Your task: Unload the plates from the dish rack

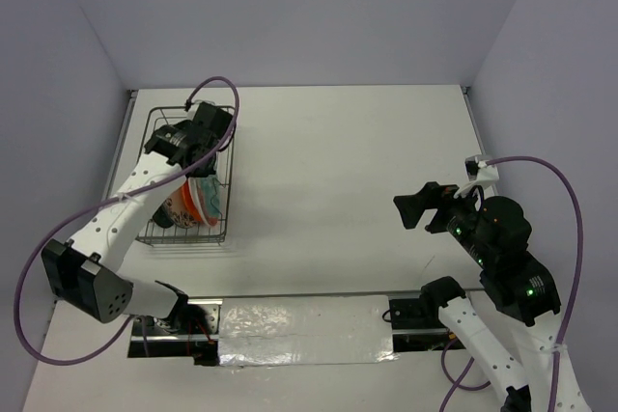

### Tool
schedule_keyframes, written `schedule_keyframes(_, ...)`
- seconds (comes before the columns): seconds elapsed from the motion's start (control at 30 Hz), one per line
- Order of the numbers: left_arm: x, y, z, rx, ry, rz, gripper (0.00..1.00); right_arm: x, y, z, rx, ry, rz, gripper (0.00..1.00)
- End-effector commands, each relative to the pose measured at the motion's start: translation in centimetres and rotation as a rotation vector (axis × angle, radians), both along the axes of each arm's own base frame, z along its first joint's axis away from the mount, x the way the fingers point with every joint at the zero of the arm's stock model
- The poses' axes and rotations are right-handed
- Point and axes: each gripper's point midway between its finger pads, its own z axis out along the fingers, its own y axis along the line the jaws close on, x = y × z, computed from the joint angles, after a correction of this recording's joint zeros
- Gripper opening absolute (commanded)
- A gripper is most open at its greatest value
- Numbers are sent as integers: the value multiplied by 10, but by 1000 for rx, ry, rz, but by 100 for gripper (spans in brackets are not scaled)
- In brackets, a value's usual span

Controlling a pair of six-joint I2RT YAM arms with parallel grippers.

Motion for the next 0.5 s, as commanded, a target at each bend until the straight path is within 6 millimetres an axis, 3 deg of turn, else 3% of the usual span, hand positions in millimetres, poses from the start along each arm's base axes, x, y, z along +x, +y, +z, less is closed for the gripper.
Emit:
schedule_keyframes(0.0, 16, 5, 50, 29, -144, 15, 0, 6, 2, 14, 33, -52, -9, 100)
schedule_keyframes(0.2, 12, 13, 74, 66, -159, 23, 0, 7, 4, 13, 41, -49, -2, 100)
schedule_keyframes(0.47, 7, 20, 124, 54, -259, 44, 0, 11, 8, 16, 51, -50, 12, 100)
